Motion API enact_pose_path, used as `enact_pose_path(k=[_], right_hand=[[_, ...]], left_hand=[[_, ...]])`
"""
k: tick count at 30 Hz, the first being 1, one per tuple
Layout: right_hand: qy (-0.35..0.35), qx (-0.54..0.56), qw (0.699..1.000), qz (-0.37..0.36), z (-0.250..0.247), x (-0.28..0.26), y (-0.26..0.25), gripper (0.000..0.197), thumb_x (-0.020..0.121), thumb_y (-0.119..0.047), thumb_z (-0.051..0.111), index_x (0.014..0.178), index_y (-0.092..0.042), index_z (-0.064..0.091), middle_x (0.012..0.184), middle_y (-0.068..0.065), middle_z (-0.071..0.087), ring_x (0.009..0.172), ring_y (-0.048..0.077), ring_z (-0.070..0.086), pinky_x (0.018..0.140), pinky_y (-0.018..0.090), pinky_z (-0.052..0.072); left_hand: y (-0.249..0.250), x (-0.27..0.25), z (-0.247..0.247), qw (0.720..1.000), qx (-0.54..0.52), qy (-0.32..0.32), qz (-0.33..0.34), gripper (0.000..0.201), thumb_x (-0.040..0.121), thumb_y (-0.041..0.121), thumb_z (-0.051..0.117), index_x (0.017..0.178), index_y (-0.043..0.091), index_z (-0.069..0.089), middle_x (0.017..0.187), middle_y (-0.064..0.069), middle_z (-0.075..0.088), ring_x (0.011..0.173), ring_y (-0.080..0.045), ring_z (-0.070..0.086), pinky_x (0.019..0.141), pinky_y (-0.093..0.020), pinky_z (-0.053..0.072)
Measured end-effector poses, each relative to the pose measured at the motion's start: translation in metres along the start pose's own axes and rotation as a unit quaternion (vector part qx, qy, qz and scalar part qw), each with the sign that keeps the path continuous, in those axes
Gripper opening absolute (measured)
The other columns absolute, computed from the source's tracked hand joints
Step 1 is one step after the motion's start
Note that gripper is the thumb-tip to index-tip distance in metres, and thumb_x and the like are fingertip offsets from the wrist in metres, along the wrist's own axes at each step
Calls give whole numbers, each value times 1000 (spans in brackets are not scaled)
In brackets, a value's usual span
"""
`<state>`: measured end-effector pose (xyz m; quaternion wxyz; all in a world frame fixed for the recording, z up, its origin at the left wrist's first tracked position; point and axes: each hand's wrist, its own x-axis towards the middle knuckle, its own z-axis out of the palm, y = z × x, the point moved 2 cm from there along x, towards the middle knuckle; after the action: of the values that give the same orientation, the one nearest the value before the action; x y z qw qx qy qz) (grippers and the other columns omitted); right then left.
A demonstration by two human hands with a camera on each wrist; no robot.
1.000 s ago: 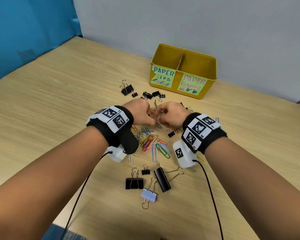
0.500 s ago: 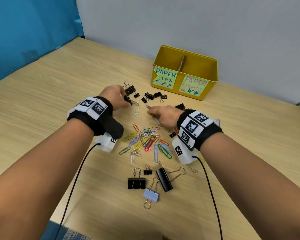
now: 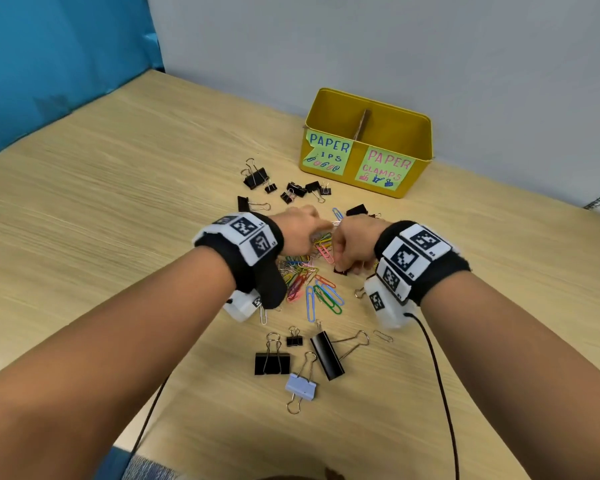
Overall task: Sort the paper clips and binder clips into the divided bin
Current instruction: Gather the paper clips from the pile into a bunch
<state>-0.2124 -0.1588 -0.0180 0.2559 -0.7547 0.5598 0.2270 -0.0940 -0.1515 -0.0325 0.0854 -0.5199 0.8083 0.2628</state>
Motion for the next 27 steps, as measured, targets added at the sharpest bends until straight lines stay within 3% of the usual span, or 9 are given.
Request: enact_pose_path(k=[4, 8, 13, 17, 20, 22, 24, 25, 27], right_hand=[[94, 122, 988, 32, -17, 1, 9, 3, 84, -8, 65, 82, -7, 67, 66, 4, 62, 54, 15, 55, 54, 22, 48], [249, 114, 961, 39, -32, 12, 11, 34, 88, -10, 57, 122, -8, 60, 121, 13, 63, 109, 28, 59, 83, 28, 47], [168, 77, 982, 32, -15, 16, 7, 48, 90, 0, 41, 136, -13, 49, 138, 11, 53, 125, 28, 51, 104, 32, 41], [92, 0, 996, -14, 3, 11, 0, 49, 89, 3, 36, 134, -11, 51, 138, 9, 53, 126, 26, 50, 103, 29, 40], [89, 118, 988, -36, -3, 3, 6, 45, 87, 6, 42, 123, -12, 62, 128, 6, 63, 113, 18, 58, 99, 28, 43], [114, 219, 969, -16, -8, -1, 19, 40, 85, 10, 41, 113, -6, 66, 108, 12, 68, 84, 15, 61, 77, 26, 52], [142, 223, 964, 18, -14, -6, 34, 40, 87, 10, 37, 112, -3, 65, 100, 11, 65, 76, 14, 58, 58, 18, 45], [149, 199, 968, 32, -16, -7, 40, 41, 88, 9, 37, 116, -3, 64, 107, 10, 65, 84, 17, 58, 60, 18, 45], [158, 139, 976, 60, -17, -8, 51, 46, 89, 5, 37, 129, -6, 57, 129, 11, 59, 113, 24, 55, 86, 27, 46]], left_hand=[[3, -4, 2, 997, 48, -64, -3, 54, 90, 1, 35, 139, 20, 46, 141, -13, 37, 130, -33, 37, 110, -41, 35], [-1, -12, -8, 998, -10, -64, -5, 50, 93, 1, 37, 139, 16, 47, 145, -7, 47, 131, -25, 45, 105, -27, 36], [-21, -18, -7, 993, 29, -11, -117, 53, 91, 9, 40, 144, 14, 34, 142, -17, 34, 133, -36, 35, 109, -46, 36], [-15, -20, 1, 989, 61, -34, -131, 41, 94, 8, 35, 133, 1, 45, 135, -21, 39, 122, -37, 44, 104, -43, 41], [-7, -22, -1, 996, 15, -42, -83, 37, 95, 6, 37, 124, 3, 59, 131, -16, 56, 113, -30, 55, 99, -34, 45], [-4, -24, -6, 996, -12, -43, -80, 37, 95, 7, 39, 128, 5, 58, 132, -13, 57, 118, -28, 54, 96, -28, 43], [-1, -23, -10, 996, -15, -23, -81, 41, 95, 6, 38, 134, 7, 51, 138, -13, 51, 124, -27, 50, 98, -28, 41], [1, -21, -11, 997, -16, -7, -78, 45, 94, 3, 37, 138, 8, 45, 143, -13, 45, 129, -27, 46, 102, -30, 39], [6, -14, -9, 998, -28, 9, -63, 56, 91, -3, 36, 145, 12, 34, 151, -11, 32, 137, -27, 36, 110, -34, 34]])
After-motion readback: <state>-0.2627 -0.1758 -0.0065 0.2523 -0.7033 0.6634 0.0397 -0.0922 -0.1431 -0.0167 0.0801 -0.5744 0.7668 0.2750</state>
